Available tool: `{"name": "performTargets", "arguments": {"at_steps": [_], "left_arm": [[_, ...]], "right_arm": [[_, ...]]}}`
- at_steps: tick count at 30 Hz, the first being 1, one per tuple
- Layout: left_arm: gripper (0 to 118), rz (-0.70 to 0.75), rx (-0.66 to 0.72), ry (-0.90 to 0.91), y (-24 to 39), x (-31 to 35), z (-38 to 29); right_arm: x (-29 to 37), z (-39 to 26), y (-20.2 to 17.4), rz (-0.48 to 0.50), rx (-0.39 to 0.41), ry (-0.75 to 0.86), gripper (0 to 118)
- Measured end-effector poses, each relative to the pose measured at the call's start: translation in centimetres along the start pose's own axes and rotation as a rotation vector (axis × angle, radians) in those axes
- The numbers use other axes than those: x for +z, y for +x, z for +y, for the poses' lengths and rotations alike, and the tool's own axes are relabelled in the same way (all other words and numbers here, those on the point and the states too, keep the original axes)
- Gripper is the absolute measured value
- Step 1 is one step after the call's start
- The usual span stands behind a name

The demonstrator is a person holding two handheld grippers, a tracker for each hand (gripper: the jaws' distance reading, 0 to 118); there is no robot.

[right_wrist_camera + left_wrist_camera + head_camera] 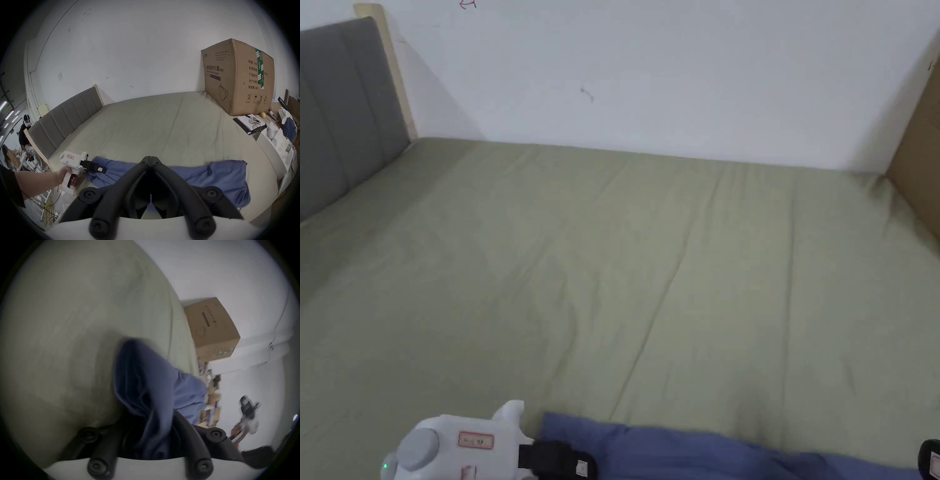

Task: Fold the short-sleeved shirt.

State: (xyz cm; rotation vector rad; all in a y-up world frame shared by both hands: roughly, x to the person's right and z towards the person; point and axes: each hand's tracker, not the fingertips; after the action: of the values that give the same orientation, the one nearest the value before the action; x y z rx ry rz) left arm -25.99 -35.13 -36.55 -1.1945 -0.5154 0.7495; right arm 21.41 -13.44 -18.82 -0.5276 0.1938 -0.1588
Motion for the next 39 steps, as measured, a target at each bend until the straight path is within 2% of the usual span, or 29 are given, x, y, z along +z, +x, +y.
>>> {"name": "performTargets", "arguments": {"at_steps": [1, 2, 6, 9, 11, 13, 14, 15, 17, 18, 20, 22, 23, 24, 25, 26, 27, 28, 34, 35, 36, 37, 38, 39], "left_arm": [[5, -0.212, 0.094, 0.034, 0.5, 0.8, -0.3], [5, -0.121, 0.072, 0.036, 1.4, 1.1, -0.1], [5, 0.183, -0.157, 0.084, 7.3, 3.5, -1.4], [5, 0.302, -0.271, 0.124, 9.8, 7.0, -2.6], [5, 0.591, -0.414, 0.146, 11.9, 8.4, -3.7], [5, 0.963, -0.570, 0.137, 12.9, 8.4, -4.7], [5, 1.078, -0.631, 0.103, 13.3, 8.0, -5.4], [5, 1.122, -0.676, 0.101, 13.5, 7.7, -5.9], [5, 1.033, -0.642, 0.100, 14.9, 6.9, -6.3], [5, 0.922, -0.584, 0.085, 15.9, 6.6, -6.4], [5, 0.599, -0.411, 0.058, 18.5, 5.5, -6.1], [5, 0.339, -0.264, 0.004, 20.1, 3.4, -6.0], [11, 0.233, -0.203, -0.004, 20.6, 2.0, -5.9], [33, 0.150, -0.162, -0.013, 21.2, 0.6, -5.8], [83, 0.083, -0.126, -0.036, 21.7, -0.9, -5.6], [114, 0.064, -0.114, -0.074, 22.2, -2.1, -5.5], [115, 0.068, -0.113, -0.089, 22.5, -2.6, -5.5], [110, 0.072, -0.128, -0.046, 23.1, -2.6, -5.3], [108, 0.303, -0.235, 0.081, 21.8, 2.8, -5.6], [101, 0.350, -0.250, 0.092, 21.5, 3.3, -5.8], [80, 0.381, -0.276, 0.107, 21.4, 3.8, -6.1], [34, 0.398, -0.311, 0.142, 21.2, 3.9, -6.6], [3, 0.431, -0.344, 0.161, 21.1, 3.7, -6.9], [0, 0.465, -0.362, 0.154, 21.0, 3.1, -7.1]], "right_arm": [[0.0, 0.0, 0.0, 0.004, -0.004, -0.001, 0], [0.1, 0.0, 0.0, 0.008, -0.006, -0.006, 0], [1.0, 0.1, 0.2, 0.021, 0.002, -0.005, 0], [1.9, 0.1, 0.8, 0.024, 0.000, 0.012, 0], [2.5, 0.1, 1.3, 0.036, -0.018, 0.024, 0], [3.0, 0.0, 1.7, 0.031, -0.029, 0.033, 0], [3.4, -0.1, 2.1, 0.028, -0.038, 0.034, 0], [3.6, -0.2, 2.4, 0.028, -0.046, 0.037, 0], [4.3, -0.5, 3.2, 0.032, -0.063, 0.044, 0], [4.6, -0.6, 3.5, 0.029, -0.066, 0.046, 0], [5.3, -0.8, 3.9, 0.019, -0.070, 0.047, 0], [6.0, -1.0, 4.5, 0.015, -0.076, 0.050, 0], [6.3, -1.1, 4.7, 0.013, -0.080, 0.051, 0], [6.5, -1.1, 4.9, 0.010, -0.083, 0.052, 0], [6.7, -1.1, 5.2, 0.008, -0.085, 0.051, 0], [6.8, -1.1, 5.4, 0.006, -0.087, 0.049, 0], [7.0, -1.1, 5.4, 0.003, -0.087, 0.048, 0], [7.1, -1.0, 5.5, 0.000, -0.088, 0.048, 0], [6.8, -0.9, 5.7, 0.014, -0.099, 0.056, 0], [6.6, -0.9, 5.7, 0.019, -0.103, 0.053, 0], [6.4, -0.9, 5.6, 0.024, -0.107, 0.050, 0], [6.2, -0.9, 5.5, 0.030, -0.111, 0.047, 0], [6.1, -0.9, 5.4, 0.035, -0.114, 0.044, 0], [6.0, -0.9, 5.3, 0.040, -0.116, 0.042, 0]]}}
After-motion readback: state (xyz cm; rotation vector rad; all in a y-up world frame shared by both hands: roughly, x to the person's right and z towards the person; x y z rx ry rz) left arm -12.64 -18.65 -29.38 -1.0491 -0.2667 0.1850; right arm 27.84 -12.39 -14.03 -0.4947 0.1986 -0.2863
